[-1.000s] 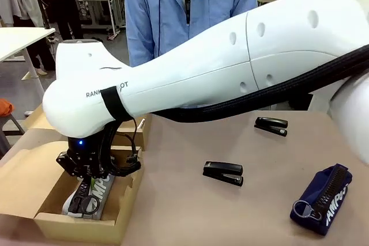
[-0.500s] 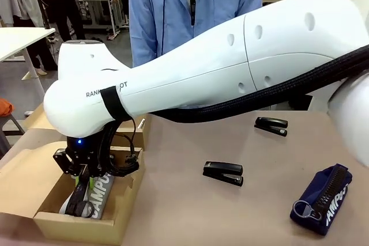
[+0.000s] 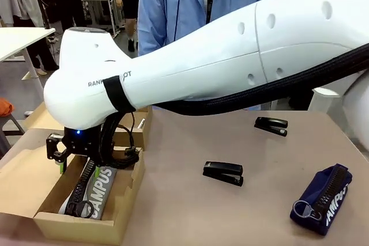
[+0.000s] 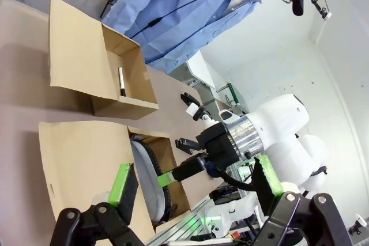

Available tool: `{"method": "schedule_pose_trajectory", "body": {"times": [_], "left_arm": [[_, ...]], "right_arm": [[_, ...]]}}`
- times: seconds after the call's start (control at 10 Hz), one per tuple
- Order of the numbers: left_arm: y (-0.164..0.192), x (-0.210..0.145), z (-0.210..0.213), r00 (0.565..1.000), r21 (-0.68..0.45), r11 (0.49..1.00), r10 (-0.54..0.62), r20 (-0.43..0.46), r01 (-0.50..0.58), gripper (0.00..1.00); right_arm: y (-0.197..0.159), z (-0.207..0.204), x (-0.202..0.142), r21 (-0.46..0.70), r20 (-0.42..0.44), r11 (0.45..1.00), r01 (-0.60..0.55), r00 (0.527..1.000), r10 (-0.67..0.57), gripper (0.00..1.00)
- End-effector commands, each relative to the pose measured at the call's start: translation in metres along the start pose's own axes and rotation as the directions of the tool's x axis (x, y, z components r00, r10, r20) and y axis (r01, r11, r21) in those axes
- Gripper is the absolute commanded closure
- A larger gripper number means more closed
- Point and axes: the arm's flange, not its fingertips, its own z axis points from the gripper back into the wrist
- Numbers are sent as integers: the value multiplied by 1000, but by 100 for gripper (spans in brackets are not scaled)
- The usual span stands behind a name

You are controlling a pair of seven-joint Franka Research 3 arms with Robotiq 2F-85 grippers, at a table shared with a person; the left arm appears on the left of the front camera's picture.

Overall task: Place items inside the box.
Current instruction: Pick up a Pencil pouch or Stapler and place it inside the Mailer Box closest to the robot.

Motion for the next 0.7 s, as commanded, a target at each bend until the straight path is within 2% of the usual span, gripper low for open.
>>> {"method": "schedule_pose_trajectory", "body": {"times": [0.0, 0.1, 0.2, 0.3, 0.4, 0.5, 0.6], "left_arm": [[-2, 0, -1, 1000, -16, 1000, -20, 12, 20, 0], [-2, 0, -1, 1000, -16, 1000, -20, 12, 20, 0], [-2, 0, -1, 1000, -16, 1000, -20, 12, 20, 0], [-2, 0, -1, 1000, -16, 1000, -20, 12, 20, 0], [-2, 0, -1, 1000, -16, 1000, -20, 12, 20, 0], [-2, 0, -1, 1000, -16, 1000, -20, 12, 20, 0], [-2, 0, -1, 1000, -16, 1000, -20, 12, 20, 0]], "right_arm": [[-39, 32, -25, 22, -97, 984, -175, 980, 176, 0], [-62, 57, -41, 23, -141, 960, -277, 950, 278, 0], [-85, 77, -60, 12, -146, 923, -384, 913, 382, 0], [-104, 85, -83, -64, -178, 861, -505, 854, 488, 0], [-115, 85, -109, -79, -243, 766, -638, 757, 606, 0], [-103, 75, -129, -68, -316, 775, -629, 750, 581, 0], [-86, 82, -87, -69, -211, 857, -511, 847, 488, 0]]}}
